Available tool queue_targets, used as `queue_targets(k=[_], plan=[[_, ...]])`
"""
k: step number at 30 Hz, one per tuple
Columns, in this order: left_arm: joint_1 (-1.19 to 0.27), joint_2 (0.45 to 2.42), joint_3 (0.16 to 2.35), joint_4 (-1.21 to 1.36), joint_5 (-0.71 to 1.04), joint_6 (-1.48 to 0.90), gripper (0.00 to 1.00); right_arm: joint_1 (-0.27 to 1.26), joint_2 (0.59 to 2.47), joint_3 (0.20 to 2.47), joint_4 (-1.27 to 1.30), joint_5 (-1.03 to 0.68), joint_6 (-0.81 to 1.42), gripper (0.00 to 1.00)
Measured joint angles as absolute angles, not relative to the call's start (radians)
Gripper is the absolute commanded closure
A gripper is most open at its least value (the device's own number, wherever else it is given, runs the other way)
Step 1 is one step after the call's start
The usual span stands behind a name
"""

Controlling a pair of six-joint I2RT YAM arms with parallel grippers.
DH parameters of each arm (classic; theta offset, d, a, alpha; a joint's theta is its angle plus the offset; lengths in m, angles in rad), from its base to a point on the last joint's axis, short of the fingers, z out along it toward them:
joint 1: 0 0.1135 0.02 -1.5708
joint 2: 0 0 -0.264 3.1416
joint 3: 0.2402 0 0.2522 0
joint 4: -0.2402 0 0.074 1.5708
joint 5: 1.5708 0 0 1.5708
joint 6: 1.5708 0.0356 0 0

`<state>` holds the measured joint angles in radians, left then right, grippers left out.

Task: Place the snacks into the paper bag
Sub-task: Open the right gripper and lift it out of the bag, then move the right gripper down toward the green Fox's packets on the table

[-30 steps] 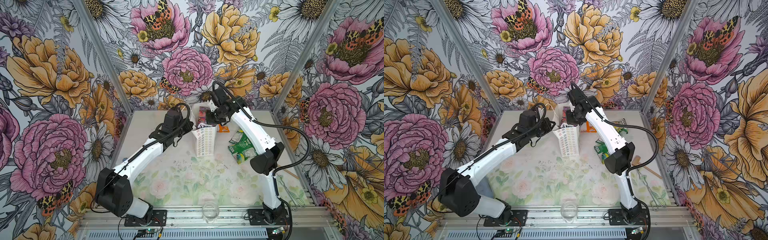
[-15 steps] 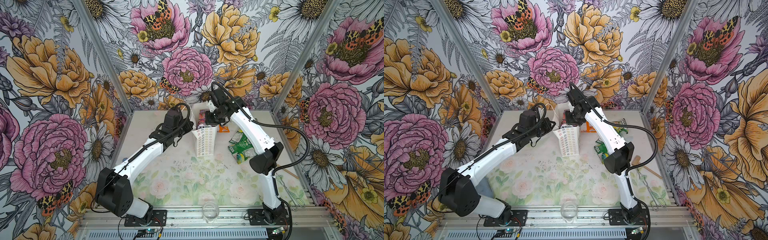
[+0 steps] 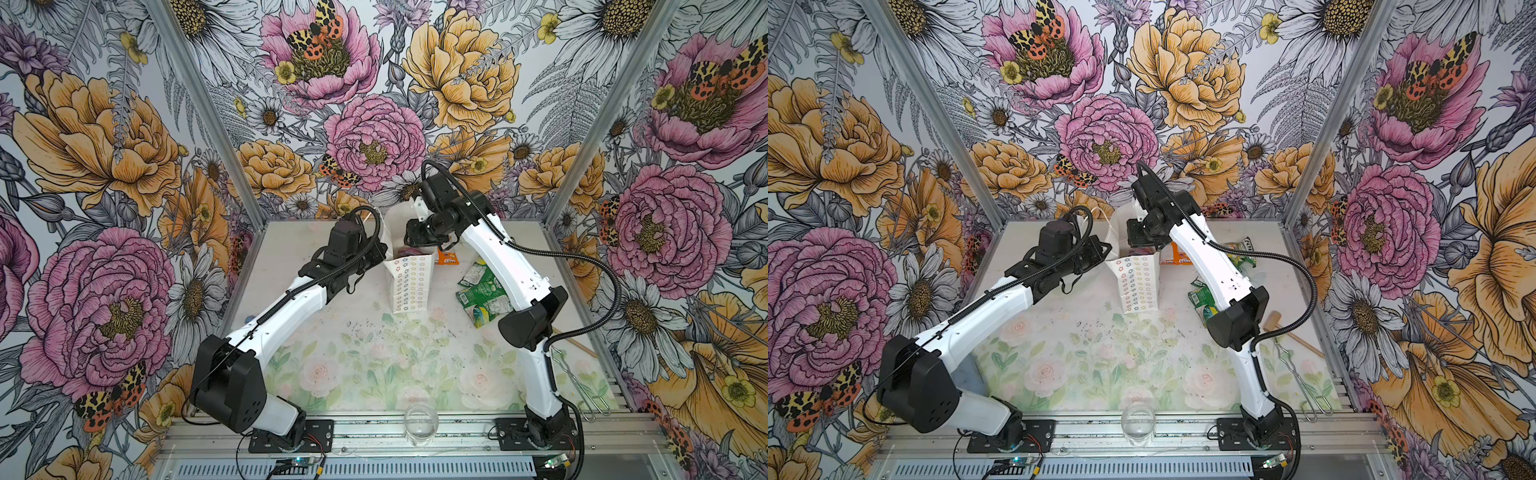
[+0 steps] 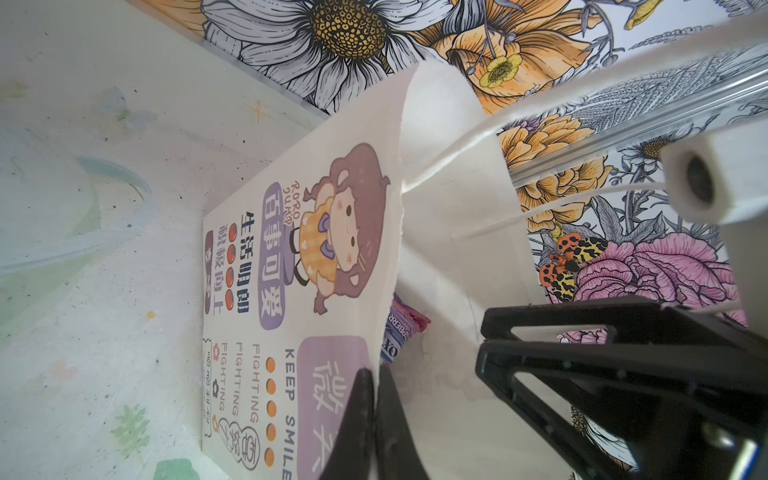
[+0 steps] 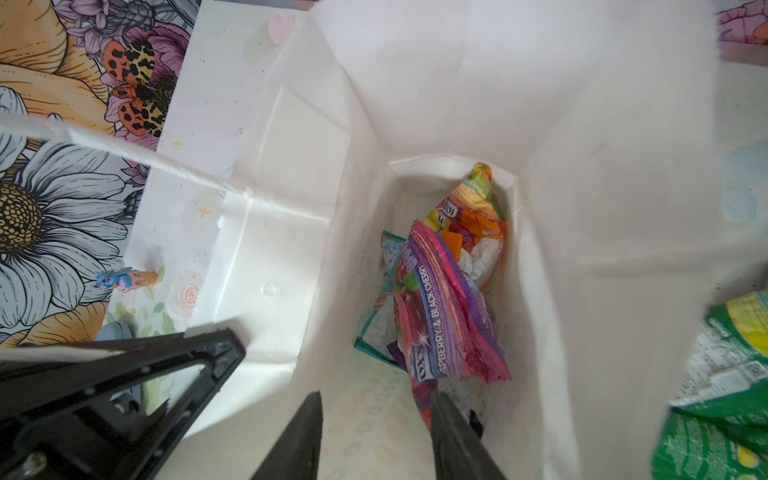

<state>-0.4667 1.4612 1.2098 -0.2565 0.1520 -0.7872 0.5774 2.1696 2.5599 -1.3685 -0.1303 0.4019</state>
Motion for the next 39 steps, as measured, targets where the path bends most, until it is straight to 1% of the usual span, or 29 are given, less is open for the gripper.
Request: queue_targets(k=[7,9,10,11,13,20,33,39], plan=[[-0.467,1.461,1.210,-0.257,0.152,-0.787,0.95,0.577,2.148,2.574,-1.368,-0.146,0.401,0.50],[-0.467,1.461,1.210,-0.257,0.152,-0.787,0.95,0.577,2.133,2.576,-1.369,-0.148,0.395,0.44],[-0.467,1.461,1.210,-0.257,0.152,-0.787,0.95,0.577,2.125,2.576,-1.369,-0.148,0.396,0.37],[-0.467,1.461,1.210,-0.256,0.152,-0.787,0.95,0.577,2.115,2.576,-1.369,-0.147,0.393,0.33],[-0.467,1.461,1.210,-0.257,0.152,-0.787,0.95,0.577,2.093,2.576,-1.369,-0.147,0.390,0.31],[-0.467,1.461,1.210,-0.256,0.155,-0.788,0.95,0.577,2.014,2.582,-1.369,-0.143,0.387,0.30],[-0.467,1.461,1.210,-0.252,0.156,-0.788,0.95,0.577,1.953,2.575,-1.423,-0.093,0.372,0.30],[-0.467,1.461,1.210,-0.247,0.167,-0.788,0.95,0.577,1.830,2.490,-1.437,-0.065,0.371,0.29]])
